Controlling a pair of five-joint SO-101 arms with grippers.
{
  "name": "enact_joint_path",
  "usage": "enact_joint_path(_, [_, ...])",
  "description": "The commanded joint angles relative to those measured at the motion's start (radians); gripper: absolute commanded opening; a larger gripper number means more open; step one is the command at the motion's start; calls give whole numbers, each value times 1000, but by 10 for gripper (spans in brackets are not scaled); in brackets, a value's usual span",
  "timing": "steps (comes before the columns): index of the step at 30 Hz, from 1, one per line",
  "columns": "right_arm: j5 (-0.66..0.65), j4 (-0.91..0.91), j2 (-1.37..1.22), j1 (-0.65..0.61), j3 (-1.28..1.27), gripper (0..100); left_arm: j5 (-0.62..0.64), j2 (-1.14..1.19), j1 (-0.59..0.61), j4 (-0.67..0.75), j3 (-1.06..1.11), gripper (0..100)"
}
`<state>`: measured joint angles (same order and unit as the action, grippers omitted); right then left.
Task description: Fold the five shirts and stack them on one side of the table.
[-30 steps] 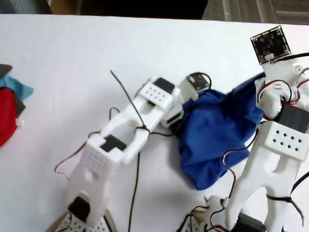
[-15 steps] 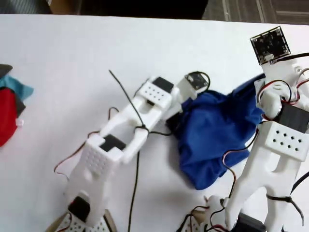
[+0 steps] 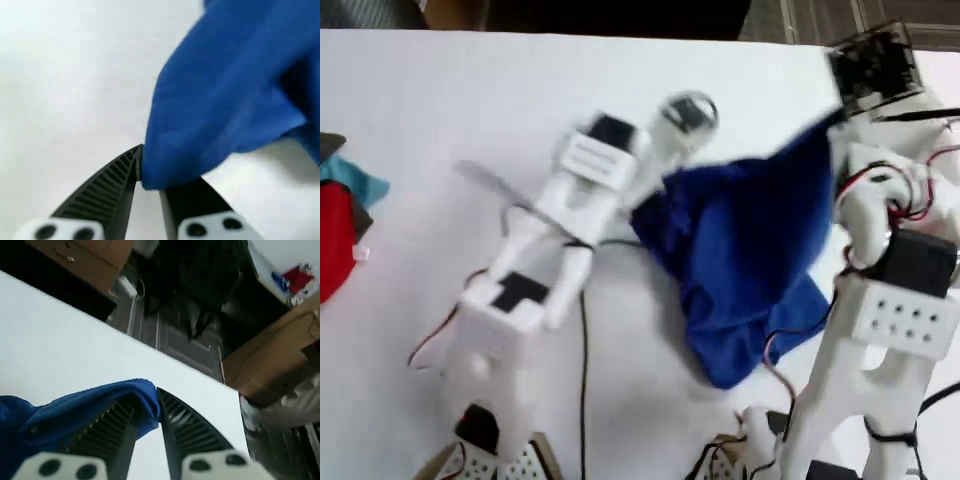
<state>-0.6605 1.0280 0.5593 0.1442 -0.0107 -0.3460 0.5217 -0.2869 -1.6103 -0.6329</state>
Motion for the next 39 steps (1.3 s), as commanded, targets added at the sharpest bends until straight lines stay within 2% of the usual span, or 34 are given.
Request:
enact_joint_path(1, [54,74,39,-90,161,21,-11,-219,75,-157,-173,26])
enact_joint_path(8, [87,142,45,-110,354,21,-103,-540,155,-175,-91,26])
enact_joint_path(15, [87,137,45,-19,428,21,-207,-848,290,-175,166,26])
enact_joint_path(20, [87,137,39,-7,528,21,-282,-1016,391,-173,234,26])
enact_joint_path(32, [86,94,59,-8,546,21,-305,-1082,466,-121,199,26])
enact_joint_path(36, [95,203,107,-25,551,21,-305,-1082,460,-169,170,26])
enact_joint_path(39, [95,334,143,-77,548,21,-305,-1088,483,-173,229,25])
